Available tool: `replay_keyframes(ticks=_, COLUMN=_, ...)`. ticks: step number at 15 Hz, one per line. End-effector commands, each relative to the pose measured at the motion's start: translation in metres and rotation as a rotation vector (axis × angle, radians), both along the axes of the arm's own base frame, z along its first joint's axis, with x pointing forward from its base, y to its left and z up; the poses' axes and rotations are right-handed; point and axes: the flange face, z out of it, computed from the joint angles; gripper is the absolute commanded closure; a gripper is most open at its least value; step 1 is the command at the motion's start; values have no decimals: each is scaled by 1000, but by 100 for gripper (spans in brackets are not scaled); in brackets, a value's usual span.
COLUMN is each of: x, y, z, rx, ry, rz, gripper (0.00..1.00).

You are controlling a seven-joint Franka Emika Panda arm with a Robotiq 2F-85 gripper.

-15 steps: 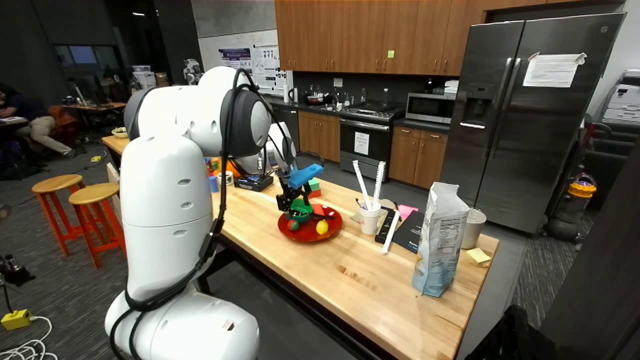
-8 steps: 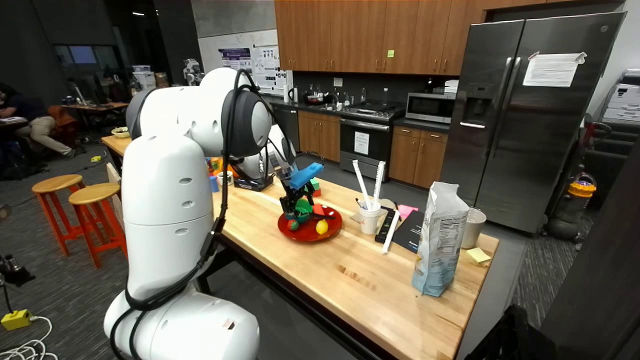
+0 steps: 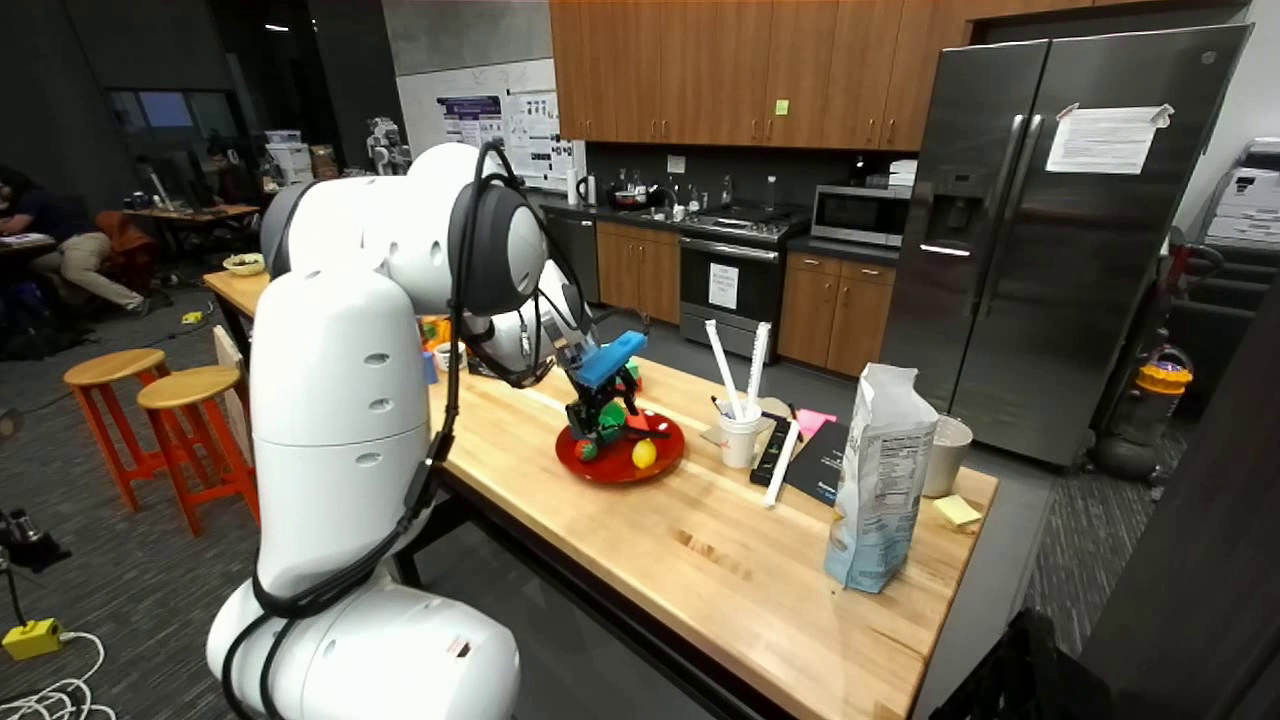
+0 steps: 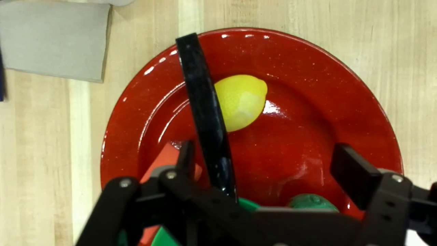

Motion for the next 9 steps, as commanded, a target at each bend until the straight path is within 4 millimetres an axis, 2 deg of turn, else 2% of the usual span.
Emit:
replay_keyframes(ticks=1, x=-2, y=-4, z=-7, rx=-4, ry=-16, rz=-34, gripper=0)
replay_keyframes(ticks=9, x=2, y=-10, z=-12, rx=-100, ry=-116, rz=12, gripper=0)
